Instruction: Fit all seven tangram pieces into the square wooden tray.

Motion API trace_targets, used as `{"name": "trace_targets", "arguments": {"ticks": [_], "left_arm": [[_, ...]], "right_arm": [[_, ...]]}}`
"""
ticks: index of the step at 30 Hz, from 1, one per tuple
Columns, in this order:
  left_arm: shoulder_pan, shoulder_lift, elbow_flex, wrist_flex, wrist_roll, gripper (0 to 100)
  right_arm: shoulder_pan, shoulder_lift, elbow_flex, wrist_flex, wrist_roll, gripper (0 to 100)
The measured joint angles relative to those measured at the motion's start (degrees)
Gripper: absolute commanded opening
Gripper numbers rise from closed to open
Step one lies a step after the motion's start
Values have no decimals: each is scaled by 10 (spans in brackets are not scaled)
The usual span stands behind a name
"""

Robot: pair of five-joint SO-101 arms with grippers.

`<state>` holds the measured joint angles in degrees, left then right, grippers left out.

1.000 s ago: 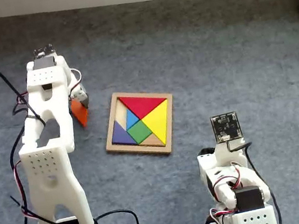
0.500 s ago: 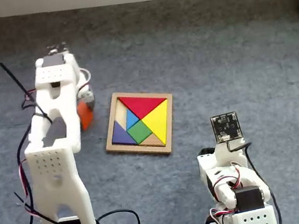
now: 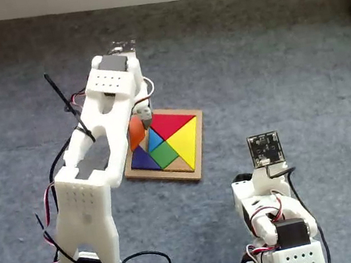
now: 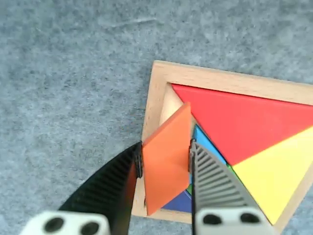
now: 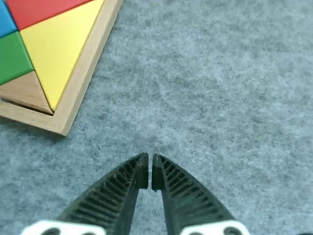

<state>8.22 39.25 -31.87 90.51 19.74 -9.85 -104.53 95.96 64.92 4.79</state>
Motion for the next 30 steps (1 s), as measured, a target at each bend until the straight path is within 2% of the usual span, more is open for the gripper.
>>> {"name": "trace_targets", "arguments": {"ticks": [13, 20, 30], "left_arm": [[-2, 0, 45, -49, 41, 34], [-2, 0, 45, -51, 41, 174], [1, 0, 45, -53, 41, 190]], "right_arm": [[0, 0, 0, 0, 0, 29], [0, 0, 0, 0, 0, 29], [0, 0, 0, 0, 0, 29]]}}
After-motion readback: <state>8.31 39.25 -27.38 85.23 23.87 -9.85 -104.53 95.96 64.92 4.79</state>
